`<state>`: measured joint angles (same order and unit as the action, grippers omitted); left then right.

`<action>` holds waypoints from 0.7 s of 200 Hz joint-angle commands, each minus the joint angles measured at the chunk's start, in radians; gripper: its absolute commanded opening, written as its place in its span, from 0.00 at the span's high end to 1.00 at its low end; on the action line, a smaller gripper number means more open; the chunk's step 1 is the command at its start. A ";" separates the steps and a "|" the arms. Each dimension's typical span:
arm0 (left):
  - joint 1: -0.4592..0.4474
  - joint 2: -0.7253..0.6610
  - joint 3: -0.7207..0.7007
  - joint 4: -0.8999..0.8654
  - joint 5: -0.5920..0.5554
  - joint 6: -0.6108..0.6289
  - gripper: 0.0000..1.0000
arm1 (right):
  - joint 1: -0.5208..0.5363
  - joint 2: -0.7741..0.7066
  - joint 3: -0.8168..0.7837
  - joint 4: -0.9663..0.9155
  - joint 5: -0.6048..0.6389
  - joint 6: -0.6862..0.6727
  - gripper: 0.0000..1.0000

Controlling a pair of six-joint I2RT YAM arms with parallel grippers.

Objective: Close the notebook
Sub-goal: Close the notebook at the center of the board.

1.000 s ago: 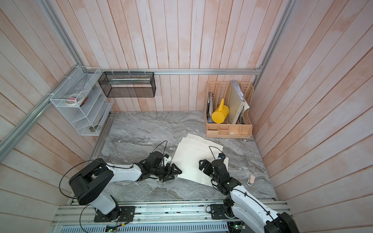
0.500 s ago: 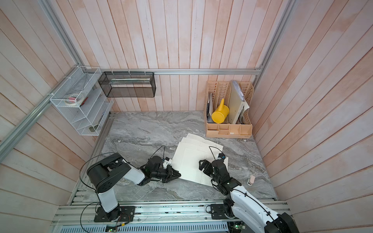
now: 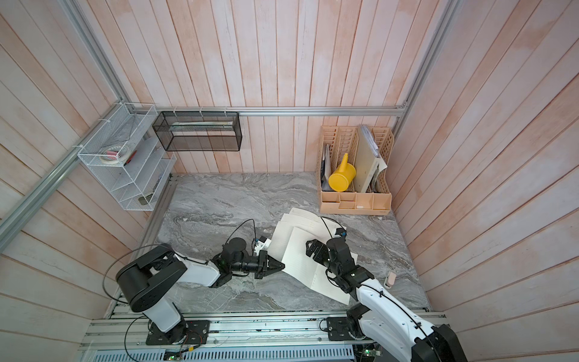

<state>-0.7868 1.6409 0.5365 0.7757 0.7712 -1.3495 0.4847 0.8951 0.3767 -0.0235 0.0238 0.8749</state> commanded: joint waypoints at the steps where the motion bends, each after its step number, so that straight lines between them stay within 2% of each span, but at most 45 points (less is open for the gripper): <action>1: 0.002 -0.112 0.131 -0.417 -0.019 0.270 1.00 | 0.010 0.044 0.076 -0.007 -0.010 -0.048 0.02; 15: 0.013 -0.158 0.230 -0.713 -0.120 0.430 1.00 | 0.015 0.077 0.121 0.010 -0.010 -0.053 0.02; 35: 0.071 -0.186 0.300 -0.921 -0.203 0.551 1.00 | 0.018 0.135 0.186 0.044 -0.015 -0.068 0.02; 67: 0.206 -0.218 0.311 -1.039 -0.255 0.653 1.00 | 0.027 0.232 0.274 0.104 -0.040 -0.085 0.02; 140: 0.474 -0.264 0.345 -1.279 -0.229 0.835 1.00 | 0.066 0.491 0.396 0.321 -0.172 -0.086 0.02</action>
<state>-0.3779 1.4075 0.8391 -0.3603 0.5495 -0.6243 0.5301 1.3056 0.7204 0.1886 -0.0780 0.8024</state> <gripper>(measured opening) 0.046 0.983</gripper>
